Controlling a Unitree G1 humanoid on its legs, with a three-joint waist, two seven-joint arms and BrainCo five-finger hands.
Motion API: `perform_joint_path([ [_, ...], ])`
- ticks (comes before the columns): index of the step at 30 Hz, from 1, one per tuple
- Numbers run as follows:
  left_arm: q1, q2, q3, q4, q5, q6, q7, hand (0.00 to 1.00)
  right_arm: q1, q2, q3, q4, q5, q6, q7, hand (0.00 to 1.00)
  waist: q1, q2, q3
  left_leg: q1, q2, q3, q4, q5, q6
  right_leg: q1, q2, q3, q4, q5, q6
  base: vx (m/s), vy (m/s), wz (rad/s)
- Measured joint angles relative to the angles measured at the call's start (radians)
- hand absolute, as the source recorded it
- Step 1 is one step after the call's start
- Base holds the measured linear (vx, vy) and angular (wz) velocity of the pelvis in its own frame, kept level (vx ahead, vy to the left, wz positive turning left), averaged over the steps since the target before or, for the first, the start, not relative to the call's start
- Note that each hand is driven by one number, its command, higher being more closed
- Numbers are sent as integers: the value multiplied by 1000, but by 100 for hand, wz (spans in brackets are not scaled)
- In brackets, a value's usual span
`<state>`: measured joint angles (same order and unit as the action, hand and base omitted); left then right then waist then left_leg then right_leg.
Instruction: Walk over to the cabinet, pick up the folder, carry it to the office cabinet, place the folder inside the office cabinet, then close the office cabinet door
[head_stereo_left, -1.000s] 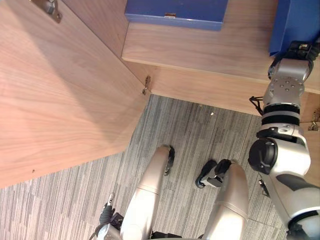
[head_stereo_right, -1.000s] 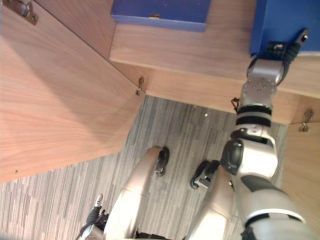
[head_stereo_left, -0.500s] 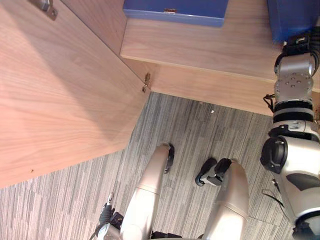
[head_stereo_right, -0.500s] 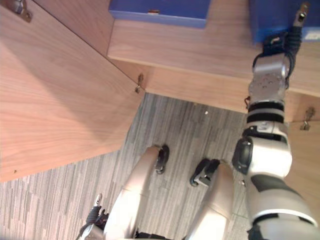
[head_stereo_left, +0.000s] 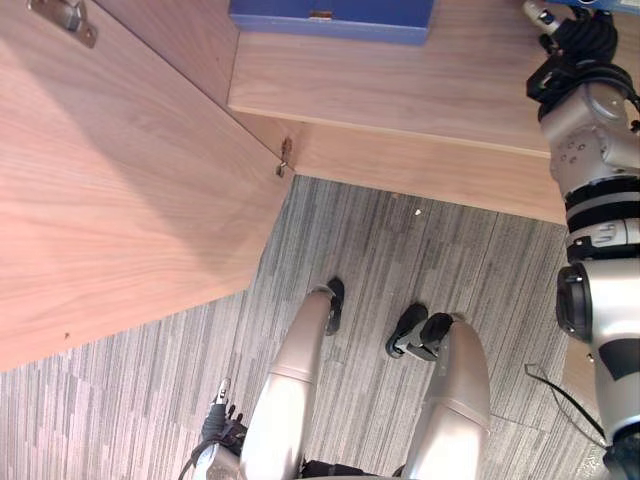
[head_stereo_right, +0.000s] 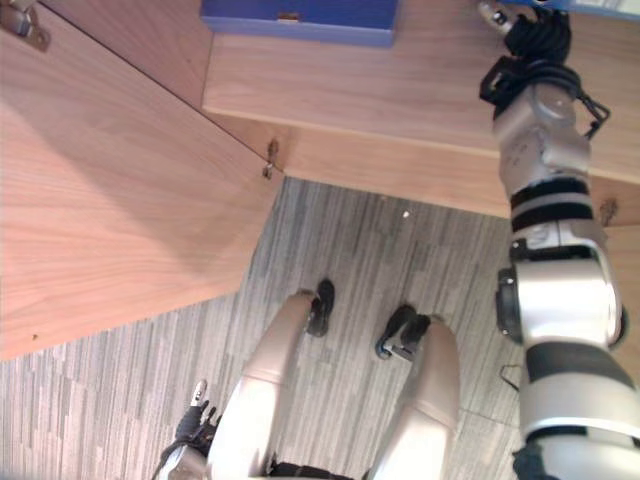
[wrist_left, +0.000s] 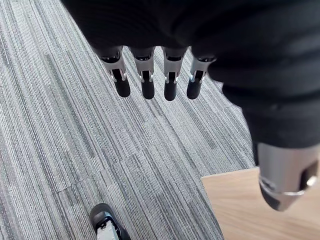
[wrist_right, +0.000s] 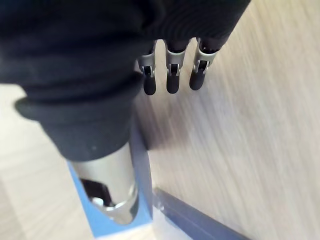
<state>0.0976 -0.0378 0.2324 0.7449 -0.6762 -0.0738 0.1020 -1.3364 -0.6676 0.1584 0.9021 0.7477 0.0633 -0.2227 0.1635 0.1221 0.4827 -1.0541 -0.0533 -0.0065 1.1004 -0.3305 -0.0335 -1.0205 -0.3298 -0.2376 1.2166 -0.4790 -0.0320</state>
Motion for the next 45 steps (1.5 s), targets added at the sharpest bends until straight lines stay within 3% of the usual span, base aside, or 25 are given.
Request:
perform_joint_path([
  [3,-1,1,0,-26,0,0,-13,0,-6,-30,67,17,-110,13,44,0,-2,-1,1,9,0,-2,-50,30,-6,4,0,-12,-30,15,-8,-25,-42,11],
  [6,-1,2,-2,-32,9,3,-33,0,-6,-63,141,44,-384,30,97,0,-8,-1,2,23,11,-3,-72,40,-8,19,12,-21,-52,24,-14,-5,-14,-1],
  [8,-1,3,-2,-33,13,5,-39,0,-3,-66,155,52,-464,35,115,0,-12,0,3,33,16,-3,-80,43,-11,28,16,-24,-62,27,-14,1,-15,-8],
  [12,-1,5,-5,-50,21,5,-57,0,35,-77,156,51,-725,18,161,0,-15,0,3,52,16,0,-98,47,-11,41,16,-24,-73,28,-14,0,-3,-1],
  [16,-1,7,-9,-53,26,12,-68,0,86,-77,153,52,-856,11,180,0,-11,-1,2,93,14,4,-130,53,-11,78,15,-25,-94,29,-12,0,0,0],
  [17,0,7,-10,-66,30,19,-75,0,103,-75,153,48,-958,4,184,0,-12,-1,2,105,14,8,-151,62,-10,86,15,-25,-109,35,-7,0,0,0],
  [22,2,8,-11,-77,35,27,-83,0,121,-64,149,38,-1086,-5,184,0,-15,-5,-1,139,13,27,-236,97,-6,100,15,-24,-170,67,-19,0,0,0],
  [27,5,19,-11,-71,35,27,-87,0,132,-43,149,38,-1125,-8,183,0,-26,-17,-6,175,34,82,-314,133,5,116,11,-19,-223,97,-17,27,19,-1],
  [32,4,45,-11,-41,46,25,-87,0,163,24,180,44,-1157,-4,180,0,-47,-52,-28,227,32,119,-423,177,15,137,17,-9,-308,143,-12,45,50,-11],
  [34,-3,53,-7,-20,49,23,-86,0,189,53,186,34,-1228,0,166,0,-53,-64,-34,251,32,128,-475,200,14,153,23,-9,-348,163,-9,48,46,-9],
  [39,-27,72,14,39,72,13,-64,0,303,193,197,-9,-1516,71,110,0,-69,-105,-62,342,34,144,-646,273,11,213,57,-11,-483,227,-6,57,22,-15],
  [45,-65,71,47,92,78,5,-40,0,444,304,199,-65,-1697,119,105,0,-84,-129,-77,440,42,152,-767,319,5,295,88,-19,-588,270,-4,68,25,-11],
])
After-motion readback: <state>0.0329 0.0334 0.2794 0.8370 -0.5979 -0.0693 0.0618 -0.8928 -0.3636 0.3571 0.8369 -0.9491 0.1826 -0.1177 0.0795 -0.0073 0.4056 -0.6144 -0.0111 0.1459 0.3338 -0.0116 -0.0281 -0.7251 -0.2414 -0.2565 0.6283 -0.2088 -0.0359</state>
